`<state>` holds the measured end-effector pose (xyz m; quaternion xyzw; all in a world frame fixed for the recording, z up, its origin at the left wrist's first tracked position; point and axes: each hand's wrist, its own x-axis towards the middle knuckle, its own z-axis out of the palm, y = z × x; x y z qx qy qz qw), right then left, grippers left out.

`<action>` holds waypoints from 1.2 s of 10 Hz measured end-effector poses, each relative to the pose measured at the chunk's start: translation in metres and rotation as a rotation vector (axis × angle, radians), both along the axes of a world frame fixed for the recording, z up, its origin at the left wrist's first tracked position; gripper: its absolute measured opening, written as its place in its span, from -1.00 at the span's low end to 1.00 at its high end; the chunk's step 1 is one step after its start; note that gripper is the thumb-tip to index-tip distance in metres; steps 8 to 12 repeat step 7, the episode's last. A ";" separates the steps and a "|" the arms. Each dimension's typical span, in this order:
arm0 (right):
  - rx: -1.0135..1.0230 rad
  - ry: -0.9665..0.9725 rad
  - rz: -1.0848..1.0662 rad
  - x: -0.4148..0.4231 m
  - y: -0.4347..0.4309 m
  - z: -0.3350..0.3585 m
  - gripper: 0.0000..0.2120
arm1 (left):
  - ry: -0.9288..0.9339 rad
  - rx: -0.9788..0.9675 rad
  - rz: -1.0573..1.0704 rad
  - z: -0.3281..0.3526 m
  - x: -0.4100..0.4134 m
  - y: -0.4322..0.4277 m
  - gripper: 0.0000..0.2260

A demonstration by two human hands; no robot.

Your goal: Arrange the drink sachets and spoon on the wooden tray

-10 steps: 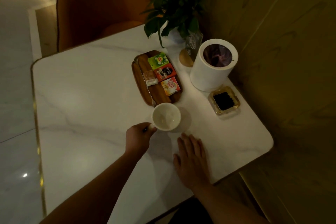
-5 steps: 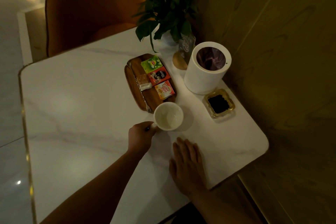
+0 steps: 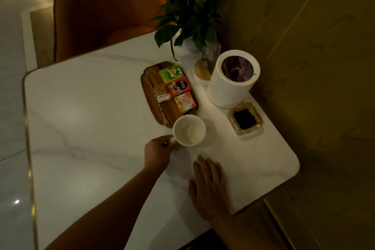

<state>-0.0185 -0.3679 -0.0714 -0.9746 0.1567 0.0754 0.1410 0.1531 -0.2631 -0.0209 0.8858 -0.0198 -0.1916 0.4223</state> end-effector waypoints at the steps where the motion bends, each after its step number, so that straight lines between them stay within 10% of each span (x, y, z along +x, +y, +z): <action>1: -0.012 -0.010 0.004 -0.001 0.000 -0.002 -0.47 | 0.027 -0.006 0.031 0.000 0.000 -0.001 -0.79; 12: -0.040 -0.113 0.019 -0.005 0.001 -0.008 -0.45 | -0.165 0.321 -0.104 -0.002 -0.037 0.066 -0.71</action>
